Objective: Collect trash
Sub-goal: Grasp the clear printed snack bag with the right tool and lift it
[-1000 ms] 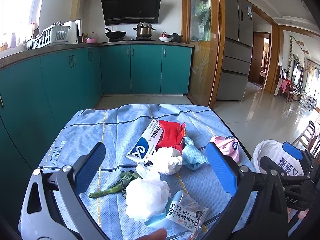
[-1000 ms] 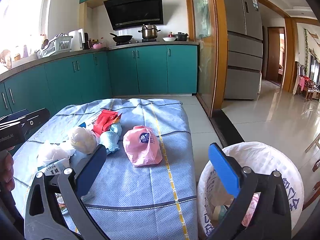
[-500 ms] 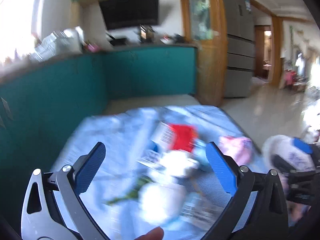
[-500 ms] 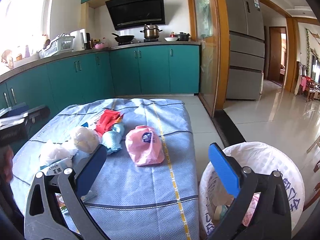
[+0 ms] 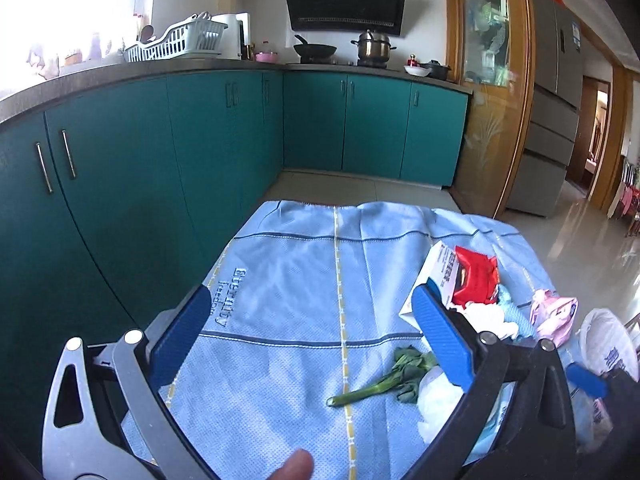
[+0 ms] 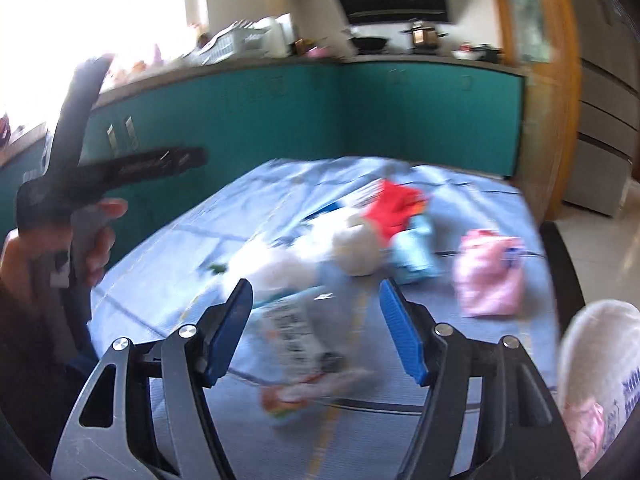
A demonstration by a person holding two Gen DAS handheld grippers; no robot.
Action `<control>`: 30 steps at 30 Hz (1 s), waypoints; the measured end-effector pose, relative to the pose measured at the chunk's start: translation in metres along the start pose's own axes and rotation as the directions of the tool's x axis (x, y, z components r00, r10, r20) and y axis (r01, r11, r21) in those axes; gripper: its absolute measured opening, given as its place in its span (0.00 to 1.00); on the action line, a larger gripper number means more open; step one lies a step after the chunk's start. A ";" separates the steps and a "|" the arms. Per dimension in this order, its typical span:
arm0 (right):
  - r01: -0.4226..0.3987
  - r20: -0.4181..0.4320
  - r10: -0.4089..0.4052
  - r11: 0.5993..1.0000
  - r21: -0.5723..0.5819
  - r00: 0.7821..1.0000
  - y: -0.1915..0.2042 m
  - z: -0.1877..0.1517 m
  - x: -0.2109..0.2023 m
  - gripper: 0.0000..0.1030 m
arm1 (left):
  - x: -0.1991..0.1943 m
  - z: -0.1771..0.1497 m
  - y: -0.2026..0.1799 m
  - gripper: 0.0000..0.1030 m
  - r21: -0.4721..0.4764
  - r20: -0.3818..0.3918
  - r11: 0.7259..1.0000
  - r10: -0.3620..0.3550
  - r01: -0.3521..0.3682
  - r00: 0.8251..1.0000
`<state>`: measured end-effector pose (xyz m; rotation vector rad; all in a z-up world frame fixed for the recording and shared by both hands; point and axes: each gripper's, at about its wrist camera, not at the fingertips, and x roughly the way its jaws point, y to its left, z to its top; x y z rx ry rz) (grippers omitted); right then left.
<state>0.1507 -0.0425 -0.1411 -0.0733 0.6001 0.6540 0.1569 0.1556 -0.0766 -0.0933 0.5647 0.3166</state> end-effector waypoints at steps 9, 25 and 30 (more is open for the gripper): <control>0.061 -0.159 -0.070 0.996 -0.064 0.985 0.016 -0.014 0.043 0.74 | 0.001 -0.008 -0.008 0.97 0.029 -0.030 0.996 -0.084 0.085 0.996; 0.074 -0.216 -0.093 0.993 -0.095 0.972 0.014 -0.026 0.049 0.82 | 0.002 -0.012 -0.024 0.97 0.041 -0.064 0.993 -0.110 0.112 0.992; 0.071 -0.199 -0.088 0.993 -0.093 0.976 0.014 -0.023 0.047 0.72 | 0.005 -0.014 -0.025 0.97 0.047 -0.070 0.995 -0.083 0.087 0.994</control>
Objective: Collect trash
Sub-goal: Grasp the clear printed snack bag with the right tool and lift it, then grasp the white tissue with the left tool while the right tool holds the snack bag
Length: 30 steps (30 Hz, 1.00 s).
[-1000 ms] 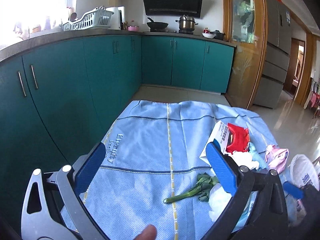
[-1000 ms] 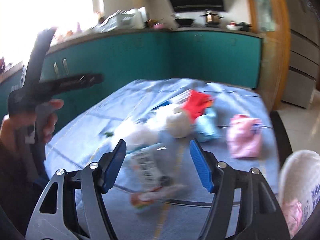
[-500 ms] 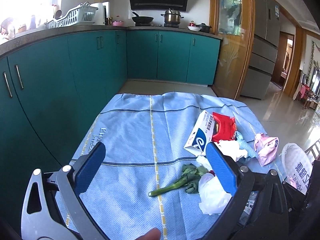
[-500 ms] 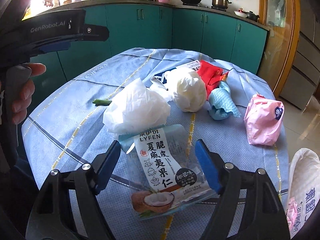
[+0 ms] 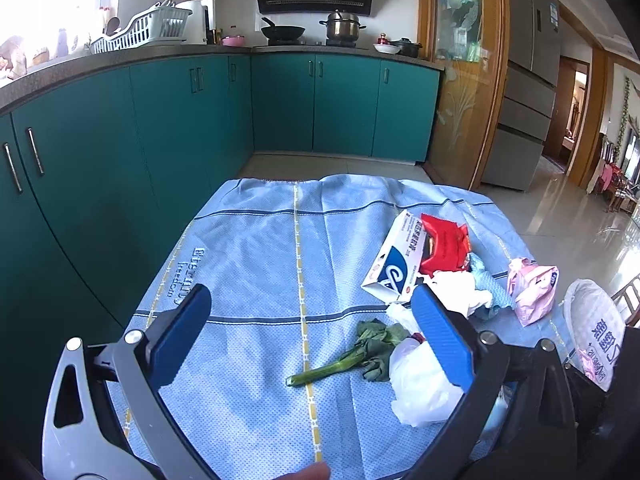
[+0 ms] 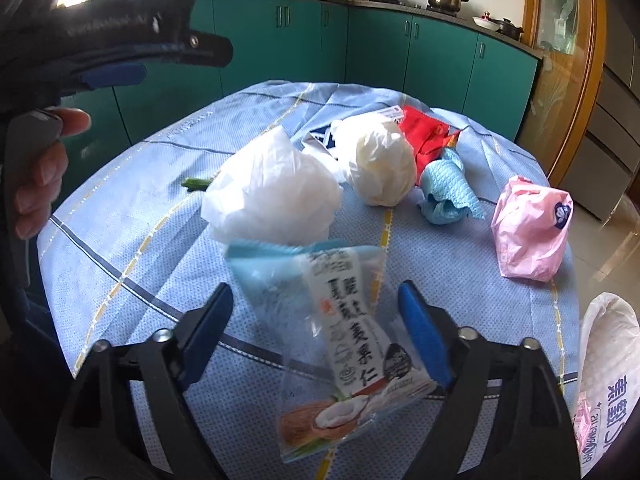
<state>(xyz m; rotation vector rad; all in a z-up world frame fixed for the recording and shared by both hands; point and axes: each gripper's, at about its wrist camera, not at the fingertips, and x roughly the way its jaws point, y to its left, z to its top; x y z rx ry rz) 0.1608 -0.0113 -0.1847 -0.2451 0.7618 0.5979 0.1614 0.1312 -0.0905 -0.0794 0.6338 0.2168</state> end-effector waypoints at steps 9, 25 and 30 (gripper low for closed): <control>-0.015 0.026 0.014 1.000 0.017 1.000 -0.008 -0.001 -0.012 0.51 | 0.004 -0.001 0.000 0.97 0.003 -0.022 1.000 0.016 -0.016 1.000; 0.135 0.028 -0.141 0.979 0.152 0.990 -0.077 -0.018 -0.050 0.50 | 0.008 -0.004 -0.001 0.97 -0.012 -0.051 1.000 0.014 -0.015 0.999; 0.140 0.010 -0.143 0.979 0.149 0.990 -0.081 -0.021 -0.046 0.50 | 0.008 -0.007 -0.009 0.97 0.003 -0.055 1.000 -0.006 0.006 0.998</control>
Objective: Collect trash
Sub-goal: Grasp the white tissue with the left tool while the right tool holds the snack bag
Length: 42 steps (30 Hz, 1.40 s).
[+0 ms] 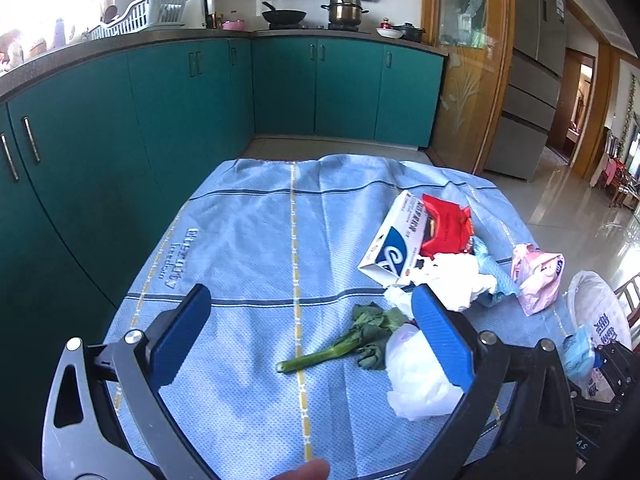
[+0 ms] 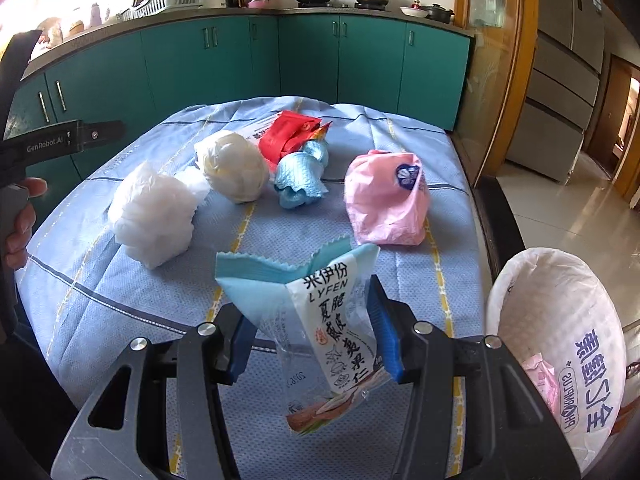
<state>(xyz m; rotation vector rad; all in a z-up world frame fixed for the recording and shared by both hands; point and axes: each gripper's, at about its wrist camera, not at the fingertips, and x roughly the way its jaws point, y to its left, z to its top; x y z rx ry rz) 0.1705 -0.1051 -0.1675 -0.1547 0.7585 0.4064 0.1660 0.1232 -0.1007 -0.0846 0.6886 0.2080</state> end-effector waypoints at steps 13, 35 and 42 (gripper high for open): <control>-0.024 0.006 0.024 1.000 -0.009 1.000 0.008 0.000 0.000 0.52 | 0.014 -0.006 0.002 0.97 -0.027 -0.091 0.999 -0.034 0.032 0.995; -0.048 0.034 0.048 0.999 0.010 0.998 0.006 0.002 -0.004 0.62 | -0.015 0.002 0.000 0.97 -0.014 0.032 0.981 -0.192 0.193 0.981; -0.039 0.036 0.038 0.999 0.034 0.999 0.001 0.003 -0.004 0.63 | -0.019 -0.001 -0.019 0.97 0.045 0.026 0.961 -0.273 0.272 0.962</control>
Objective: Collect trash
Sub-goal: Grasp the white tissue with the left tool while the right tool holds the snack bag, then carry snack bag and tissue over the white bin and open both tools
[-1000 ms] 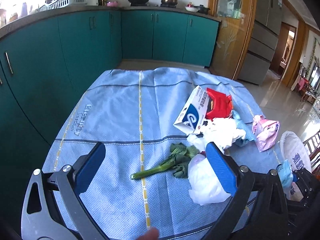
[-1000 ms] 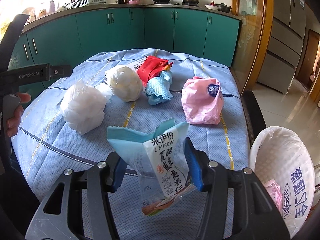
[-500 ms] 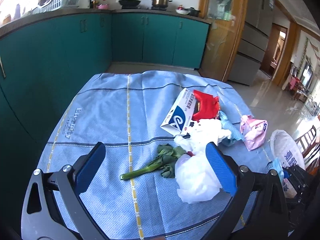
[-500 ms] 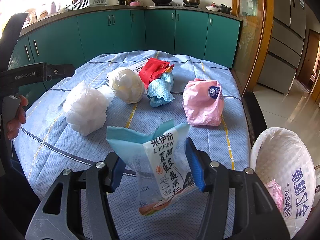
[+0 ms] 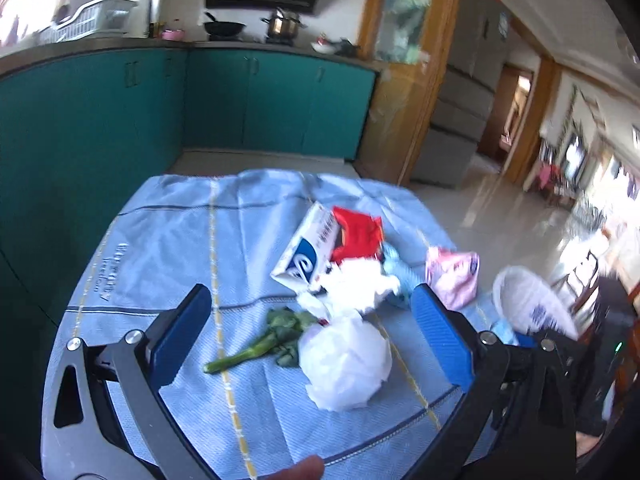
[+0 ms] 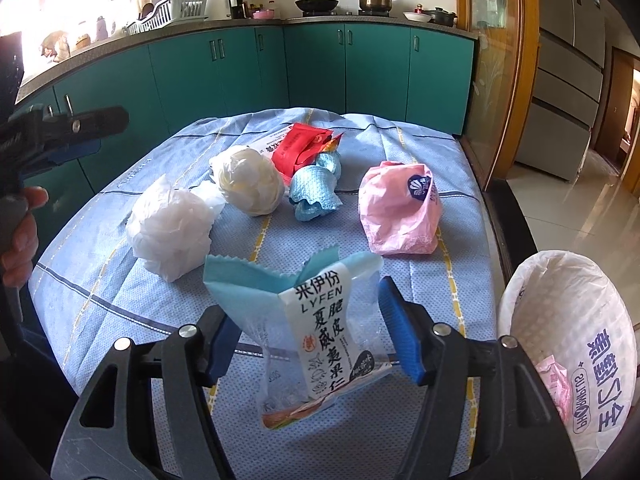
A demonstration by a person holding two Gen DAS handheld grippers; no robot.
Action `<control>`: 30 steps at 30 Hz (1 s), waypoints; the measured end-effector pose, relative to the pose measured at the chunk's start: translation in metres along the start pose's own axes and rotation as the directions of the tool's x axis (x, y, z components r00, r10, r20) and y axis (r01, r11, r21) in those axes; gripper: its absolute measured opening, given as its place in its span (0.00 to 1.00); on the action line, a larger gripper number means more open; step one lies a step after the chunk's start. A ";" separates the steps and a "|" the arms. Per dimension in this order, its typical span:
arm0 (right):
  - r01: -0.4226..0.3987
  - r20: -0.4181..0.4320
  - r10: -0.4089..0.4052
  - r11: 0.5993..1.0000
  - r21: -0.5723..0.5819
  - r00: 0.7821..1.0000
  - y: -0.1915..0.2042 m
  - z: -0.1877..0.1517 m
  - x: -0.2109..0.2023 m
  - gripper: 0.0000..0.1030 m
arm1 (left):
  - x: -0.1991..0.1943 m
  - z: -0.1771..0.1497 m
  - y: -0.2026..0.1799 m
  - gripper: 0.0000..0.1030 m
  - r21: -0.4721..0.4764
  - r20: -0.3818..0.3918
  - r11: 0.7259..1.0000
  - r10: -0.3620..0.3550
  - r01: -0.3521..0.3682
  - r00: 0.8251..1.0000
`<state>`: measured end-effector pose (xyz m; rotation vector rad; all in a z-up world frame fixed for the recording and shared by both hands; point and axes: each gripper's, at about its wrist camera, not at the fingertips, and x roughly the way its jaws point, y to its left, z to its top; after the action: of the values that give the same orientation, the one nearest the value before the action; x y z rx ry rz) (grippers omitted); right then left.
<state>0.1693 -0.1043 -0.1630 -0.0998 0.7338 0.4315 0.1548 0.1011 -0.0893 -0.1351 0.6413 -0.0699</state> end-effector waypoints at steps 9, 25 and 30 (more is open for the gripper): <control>0.032 -0.025 -0.031 0.999 0.016 0.999 -0.007 -0.001 0.006 0.74 | 0.044 -0.030 -0.039 0.97 0.193 -0.166 0.977 0.124 -0.091 0.978; 0.034 -0.082 -0.031 0.999 0.025 0.996 -0.006 -0.006 0.021 0.74 | 0.056 -0.043 -0.050 0.39 0.270 -0.197 0.959 0.142 -0.085 0.970; 0.004 -0.084 -0.003 1.000 0.011 0.996 -0.002 -0.007 0.022 0.48 | 0.049 -0.038 -0.048 0.35 0.246 -0.173 0.966 0.120 -0.075 0.978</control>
<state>0.1801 -0.0999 -0.1832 -0.1093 0.8181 0.4223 0.1698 0.0445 -0.1408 0.1378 0.8203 -0.0641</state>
